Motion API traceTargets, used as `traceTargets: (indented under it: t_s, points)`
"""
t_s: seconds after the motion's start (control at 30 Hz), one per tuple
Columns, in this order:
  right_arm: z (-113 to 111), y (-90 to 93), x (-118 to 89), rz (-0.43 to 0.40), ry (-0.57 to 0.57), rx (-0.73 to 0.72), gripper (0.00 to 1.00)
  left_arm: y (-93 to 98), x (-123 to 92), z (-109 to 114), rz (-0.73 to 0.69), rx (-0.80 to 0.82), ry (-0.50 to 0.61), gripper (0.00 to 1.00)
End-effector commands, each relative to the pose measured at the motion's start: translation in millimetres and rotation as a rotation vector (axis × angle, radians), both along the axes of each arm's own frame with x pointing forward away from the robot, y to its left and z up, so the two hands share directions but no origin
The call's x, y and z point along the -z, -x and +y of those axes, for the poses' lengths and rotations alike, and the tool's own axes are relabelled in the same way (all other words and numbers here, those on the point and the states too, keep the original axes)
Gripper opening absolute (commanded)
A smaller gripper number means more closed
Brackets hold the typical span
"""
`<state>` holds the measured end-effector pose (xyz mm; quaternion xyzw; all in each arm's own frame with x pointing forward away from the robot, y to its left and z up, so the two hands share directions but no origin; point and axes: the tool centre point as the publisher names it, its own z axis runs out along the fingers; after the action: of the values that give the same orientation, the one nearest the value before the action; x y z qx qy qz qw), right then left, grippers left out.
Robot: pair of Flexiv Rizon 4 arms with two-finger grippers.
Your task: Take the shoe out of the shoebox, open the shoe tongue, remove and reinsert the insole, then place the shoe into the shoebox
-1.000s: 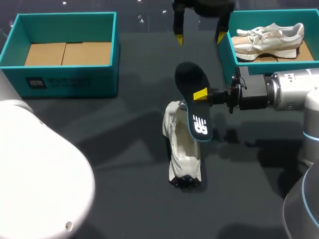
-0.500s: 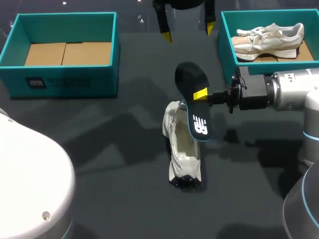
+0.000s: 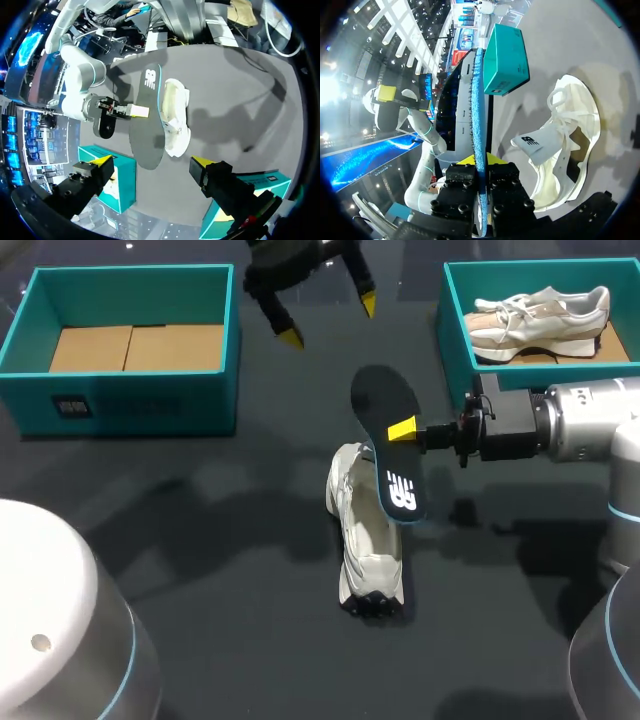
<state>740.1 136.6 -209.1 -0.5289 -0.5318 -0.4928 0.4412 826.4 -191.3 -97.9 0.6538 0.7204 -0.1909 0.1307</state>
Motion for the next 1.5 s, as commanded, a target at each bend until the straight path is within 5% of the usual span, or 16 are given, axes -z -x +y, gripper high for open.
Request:
traceTargets:
  t_s: [0.03, 0.7, 1.23, 1.5]
  points:
    - [1, 1.3, 0, 0.001, 0.002, 0.003, 0.00, 11.1, 6, 17, -0.062, -0.057, 0.467, 1.00]
    - [1, 1.3, 0, 0.001, 0.002, 0.003, 0.00, 30.8, 16, 38, -0.125, -0.164, 0.873, 1.00]
    - [1, 1.3, 0, 0.001, 0.002, 0.003, 0.00, 31.3, 16, 44, -0.134, -0.176, 0.882, 1.00]
    - [3, 0.8, -3, 0.017, -0.029, 0.039, 0.00, 38.9, 34, 44, -0.164, -0.158, 0.957, 1.00]
